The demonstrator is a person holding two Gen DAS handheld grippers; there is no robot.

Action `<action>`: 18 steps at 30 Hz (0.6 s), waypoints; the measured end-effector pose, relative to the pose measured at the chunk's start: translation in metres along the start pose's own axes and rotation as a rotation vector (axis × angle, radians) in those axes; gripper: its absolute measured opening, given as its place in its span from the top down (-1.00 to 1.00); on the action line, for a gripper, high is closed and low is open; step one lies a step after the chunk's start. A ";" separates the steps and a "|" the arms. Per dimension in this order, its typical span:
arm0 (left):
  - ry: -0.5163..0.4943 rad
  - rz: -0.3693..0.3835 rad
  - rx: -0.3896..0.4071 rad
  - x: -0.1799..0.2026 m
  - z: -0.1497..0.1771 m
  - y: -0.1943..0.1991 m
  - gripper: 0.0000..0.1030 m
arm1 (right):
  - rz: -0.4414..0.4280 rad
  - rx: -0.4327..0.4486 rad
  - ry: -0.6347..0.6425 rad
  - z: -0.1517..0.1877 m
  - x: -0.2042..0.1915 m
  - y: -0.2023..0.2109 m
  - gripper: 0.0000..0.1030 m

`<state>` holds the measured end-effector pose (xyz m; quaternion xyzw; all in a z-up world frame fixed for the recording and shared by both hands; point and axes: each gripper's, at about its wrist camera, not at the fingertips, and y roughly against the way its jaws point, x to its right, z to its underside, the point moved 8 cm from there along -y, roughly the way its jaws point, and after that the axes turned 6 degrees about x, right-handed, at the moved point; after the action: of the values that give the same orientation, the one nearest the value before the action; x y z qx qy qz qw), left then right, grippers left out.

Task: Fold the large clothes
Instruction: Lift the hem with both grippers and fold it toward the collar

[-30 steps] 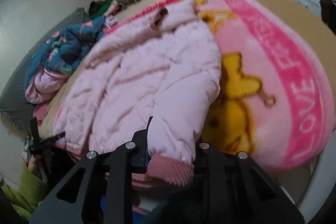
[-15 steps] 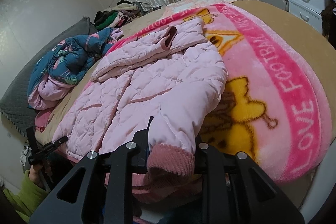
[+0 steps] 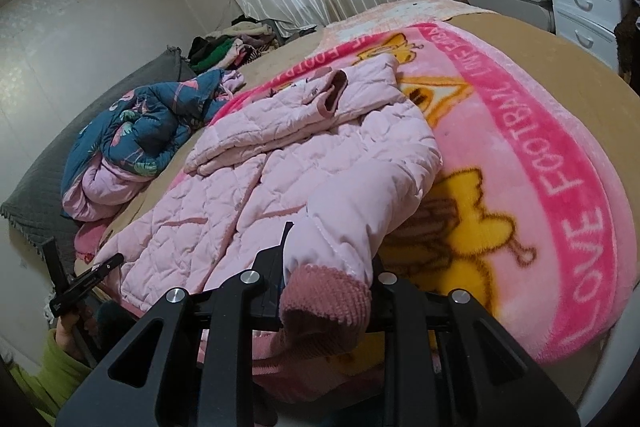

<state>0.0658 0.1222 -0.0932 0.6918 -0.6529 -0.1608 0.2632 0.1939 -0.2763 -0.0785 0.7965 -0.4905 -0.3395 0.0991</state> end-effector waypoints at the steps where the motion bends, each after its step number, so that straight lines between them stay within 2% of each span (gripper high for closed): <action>1: 0.000 -0.001 0.002 0.000 -0.001 0.000 0.81 | -0.002 0.003 0.000 -0.001 -0.001 0.000 0.59; 9: 0.009 -0.009 0.035 0.003 -0.017 0.004 0.81 | -0.030 0.054 -0.021 -0.019 -0.005 -0.001 0.59; 18: 0.018 0.018 0.103 0.010 -0.063 0.000 0.81 | -0.024 0.127 -0.052 -0.049 -0.007 0.000 0.61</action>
<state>0.1025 0.1221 -0.0414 0.7001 -0.6640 -0.1184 0.2343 0.2236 -0.2789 -0.0385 0.7979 -0.5037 -0.3295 0.0315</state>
